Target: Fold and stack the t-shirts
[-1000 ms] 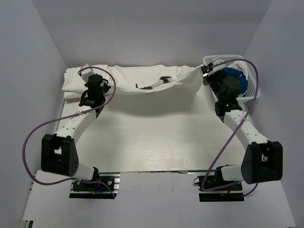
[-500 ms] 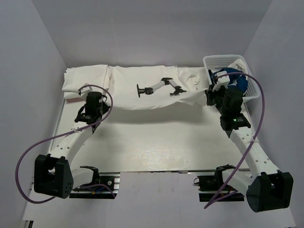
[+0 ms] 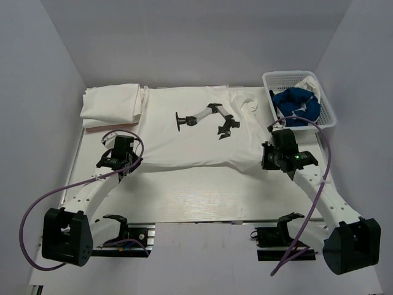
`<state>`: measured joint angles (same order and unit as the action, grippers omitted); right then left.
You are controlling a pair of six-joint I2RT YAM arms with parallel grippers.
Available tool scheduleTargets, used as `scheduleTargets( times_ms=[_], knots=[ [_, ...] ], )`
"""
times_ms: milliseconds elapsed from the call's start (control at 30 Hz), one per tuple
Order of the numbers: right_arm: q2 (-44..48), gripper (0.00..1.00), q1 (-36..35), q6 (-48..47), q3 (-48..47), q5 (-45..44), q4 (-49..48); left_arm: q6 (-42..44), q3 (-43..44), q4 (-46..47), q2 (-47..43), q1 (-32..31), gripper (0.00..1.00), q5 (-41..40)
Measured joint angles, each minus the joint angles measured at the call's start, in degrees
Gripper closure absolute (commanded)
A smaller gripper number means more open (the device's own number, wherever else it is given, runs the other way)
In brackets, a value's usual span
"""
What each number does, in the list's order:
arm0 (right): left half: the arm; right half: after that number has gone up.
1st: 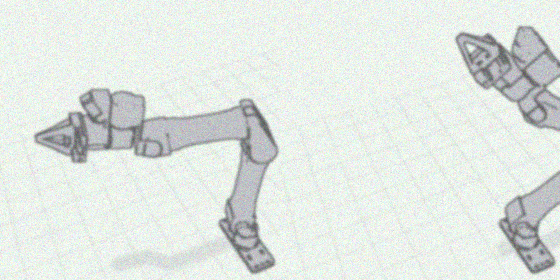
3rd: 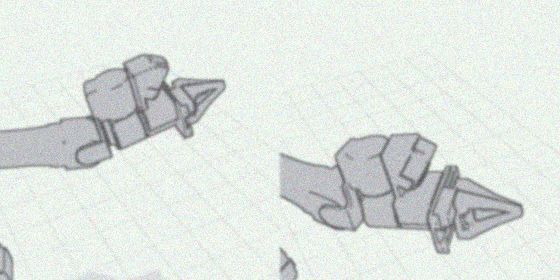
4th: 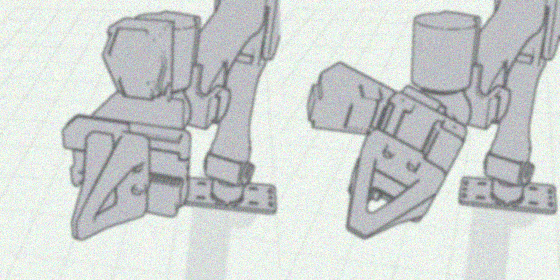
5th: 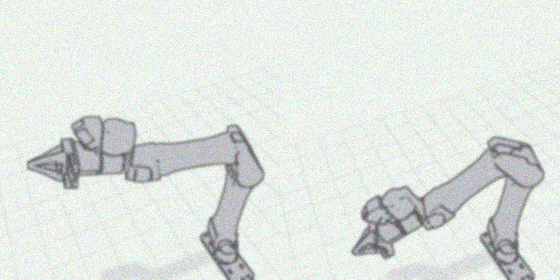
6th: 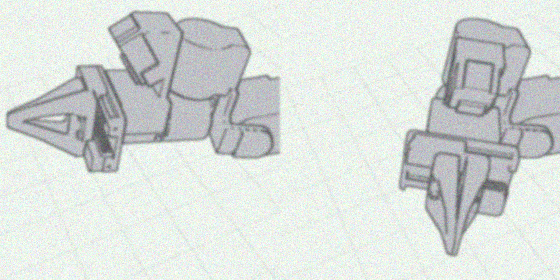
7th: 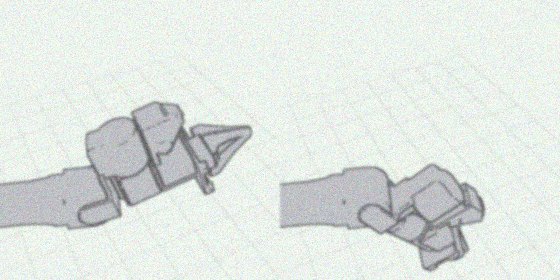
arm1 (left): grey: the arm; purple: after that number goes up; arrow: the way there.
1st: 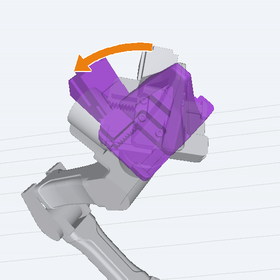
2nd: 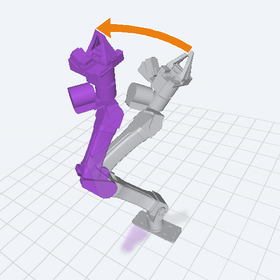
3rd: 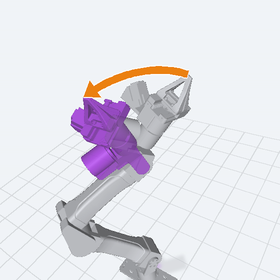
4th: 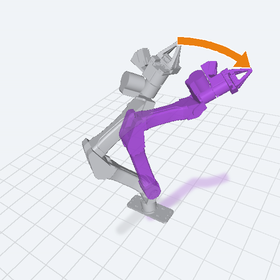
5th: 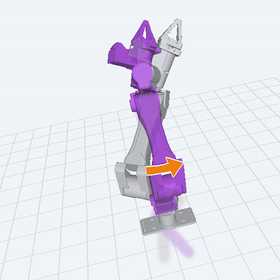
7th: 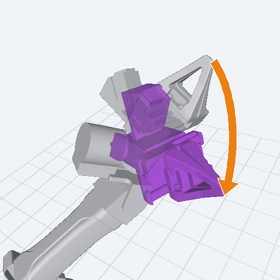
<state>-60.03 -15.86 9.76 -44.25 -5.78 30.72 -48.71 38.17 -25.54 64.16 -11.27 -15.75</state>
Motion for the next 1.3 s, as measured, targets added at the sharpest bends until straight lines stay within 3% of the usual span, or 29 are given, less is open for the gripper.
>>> scheduleTargets(
  times_ms=[433, 467, 500, 533, 567, 600, 633, 667, 733, 933, 1033, 1167, 1300],
  knots=[
    [-0.6, 1.00, -1.9, 22.2, 1.2, -0.3, 21.3, -6.5, -2.7, -12.3, -0.4, 0.2, 1.00, -0.4],
    [0.0, 0.90, -1.9, 23.6, 1.6, -0.4, 23.2, -7.2, -2.5, -13.9, 0.0, 0.2, 1.00, -0.3],
    [0.7, 0.55, -1.9, 25.0, 2.1, -0.5, 24.8, -7.7, -2.2, -15.7, 0.7, 0.2, 1.00, -0.3],
    [1.3, 0.47, -1.9, 26.1, 2.5, -0.5, 26.3, -8.2, -1.9, -17.7, 1.5, 0.3, 0.91, -0.2],
    [2.1, 0.42, -1.9, 26.6, 2.9, -0.7, 28.0, -8.7, -1.5, -19.9, 2.7, 0.4, 0.69, -0.1],
    [2.6, 0.39, -2.0, 27.3, 3.0, -0.7, 29.6, -8.9, -1.3, -21.4, 3.7, 0.6, 0.09, 0.2],
    [3.1, 0.33, -2.1, 27.8, 2.9, -0.7, 30.8, -9.2, -0.7, -23.9, 4.9, 0.6, 0.00, 0.4],
    [3.5, 0.24, -2.2, 28.0, 2.8, -0.8, 31.8, -9.4, 0.0, -26.5, 6.2, 0.7, 0.00, 1.0],
    [3.8, 0.14, -2.2, 28.1, 2.1, -1.3, 33.1, -9.9, 1.9, -30.1, 8.2, 0.7, 0.00, 1.5],
    [3.8, 0.10, -2.2, 23.3, -4.0, -4.6, 28.1, -9.1, 11.1, -34.2, 9.1, 0.7, 0.00, 2.0],
    [2.9, 0.10, -2.2, 20.4, -4.7, -4.8, 19.1, -7.4, 14.3, -28.0, 7.6, 0.4, 0.00, 3.1],
    [-1.4, 0.10, -2.3, 17.4, -2.3, -2.3, 2.8, -5.1, 13.8, -13.1, 7.3, 0.2, 0.00, 8.4],
    [-11.1, 0.10, -2.4, 14.6, -0.9, 0.8, -11.3, -3.3, 14.1, -1.2, 16.9, 0.2, 0.00, 13.4]
  ],
)
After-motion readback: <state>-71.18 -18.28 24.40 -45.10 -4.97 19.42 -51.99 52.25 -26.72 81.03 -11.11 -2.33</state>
